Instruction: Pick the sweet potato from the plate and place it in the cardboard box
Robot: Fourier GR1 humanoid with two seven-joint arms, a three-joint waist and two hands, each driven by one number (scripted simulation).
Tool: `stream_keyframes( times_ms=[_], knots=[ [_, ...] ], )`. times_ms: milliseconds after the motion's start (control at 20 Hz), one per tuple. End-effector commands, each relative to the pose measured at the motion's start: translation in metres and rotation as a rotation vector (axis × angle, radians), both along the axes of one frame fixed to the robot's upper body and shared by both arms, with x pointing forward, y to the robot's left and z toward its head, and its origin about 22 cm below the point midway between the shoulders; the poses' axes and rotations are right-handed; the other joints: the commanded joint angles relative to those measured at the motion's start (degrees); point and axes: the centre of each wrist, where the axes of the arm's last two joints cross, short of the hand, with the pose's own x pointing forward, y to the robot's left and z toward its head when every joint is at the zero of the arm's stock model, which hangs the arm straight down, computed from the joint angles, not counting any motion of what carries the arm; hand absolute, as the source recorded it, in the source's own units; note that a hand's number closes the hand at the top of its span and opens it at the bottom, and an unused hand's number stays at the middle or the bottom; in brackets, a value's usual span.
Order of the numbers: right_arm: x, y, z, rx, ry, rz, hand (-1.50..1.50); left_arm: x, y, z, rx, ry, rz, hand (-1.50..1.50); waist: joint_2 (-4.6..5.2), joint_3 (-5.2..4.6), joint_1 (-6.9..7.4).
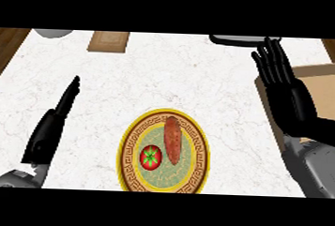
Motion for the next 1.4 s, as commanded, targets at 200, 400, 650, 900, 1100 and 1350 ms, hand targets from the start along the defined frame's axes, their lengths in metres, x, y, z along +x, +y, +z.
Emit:
stream_keyframes(
  times_ms=[200, 400, 650, 900, 1100, 1350],
  knots=[
    [-0.010, 0.021, 0.075, -0.158, -0.148, -0.083, -1.50, 0.025, 0.017, 0.043, 0.007, -0.075, -0.147, 0.00, -2.13, -1.25, -3.21],
    [-0.011, -0.011, 0.067, -0.553, -0.074, -0.191, -1.50, 0.025, 0.013, 0.029, -0.045, -0.044, -0.221, 0.00, -1.91, -1.29, -3.59],
    [-0.022, -0.004, 0.020, -0.734, -0.237, -0.064, -1.50, 0.031, 0.010, 0.027, -0.066, -0.037, -0.253, 0.00, -1.47, -1.06, -2.05],
    [-0.034, 0.021, 0.029, -0.927, -0.311, -0.017, -1.50, 0.040, 0.017, 0.023, -0.056, -0.042, -0.257, 0.00, -1.71, -1.12, -1.97],
    [-0.047, 0.049, 0.042, -1.150, -0.230, 0.024, -1.50, 0.036, 0.005, 0.017, -0.044, -0.033, -0.266, 0.00, -1.97, -1.25, -1.72],
    [-0.062, 0.093, 0.057, -1.404, -0.183, 0.126, -1.50, 0.047, 0.012, 0.022, -0.055, -0.017, -0.263, 0.00, -1.88, -1.34, -1.31]
  ],
)
